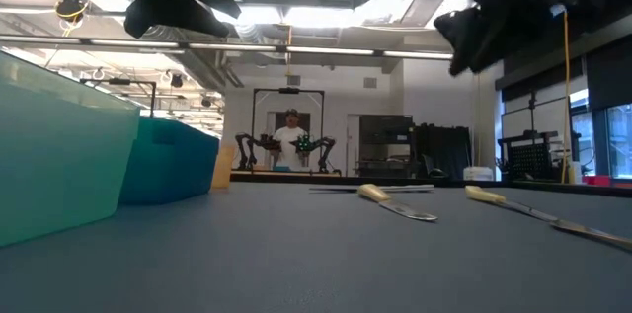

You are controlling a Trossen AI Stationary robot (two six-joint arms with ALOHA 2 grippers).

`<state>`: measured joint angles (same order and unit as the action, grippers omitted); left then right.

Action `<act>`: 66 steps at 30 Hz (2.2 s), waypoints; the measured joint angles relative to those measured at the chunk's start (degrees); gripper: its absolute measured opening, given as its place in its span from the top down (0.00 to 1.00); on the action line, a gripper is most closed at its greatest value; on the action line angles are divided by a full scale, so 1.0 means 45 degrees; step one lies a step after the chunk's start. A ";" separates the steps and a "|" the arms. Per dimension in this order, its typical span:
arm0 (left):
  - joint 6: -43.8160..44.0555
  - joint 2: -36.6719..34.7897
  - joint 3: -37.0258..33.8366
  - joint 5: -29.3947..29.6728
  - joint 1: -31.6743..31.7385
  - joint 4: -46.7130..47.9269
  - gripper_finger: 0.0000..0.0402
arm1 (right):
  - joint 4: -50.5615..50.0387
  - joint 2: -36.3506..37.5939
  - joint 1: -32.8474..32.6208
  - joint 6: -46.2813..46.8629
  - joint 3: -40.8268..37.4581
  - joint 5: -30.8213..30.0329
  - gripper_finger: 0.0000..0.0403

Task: Sort silverware by color (type)
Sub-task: Put the yellow knife into the orange bin

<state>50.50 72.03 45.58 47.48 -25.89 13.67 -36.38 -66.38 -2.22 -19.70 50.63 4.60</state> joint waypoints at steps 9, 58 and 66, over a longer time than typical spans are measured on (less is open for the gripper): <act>-0.0009 0.0000 0.0000 0.0005 0.0000 0.0005 0.62 | -0.1191 -0.1806 0.0000 -0.2056 0.0005 -0.1574 0.67; 0.0005 -0.0005 0.0000 0.0005 0.0000 0.0000 0.62 | -0.1138 -0.5977 0.0024 -0.7700 -0.0083 -0.3891 0.67; 0.0000 -0.0005 0.0010 0.0002 0.0000 -0.0044 0.62 | -0.1091 -0.6474 0.0168 -0.7787 -0.0476 -0.3993 0.67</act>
<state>50.50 72.01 45.63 47.49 -25.89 13.47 -41.29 -95.52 -1.46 -54.74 48.49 -13.37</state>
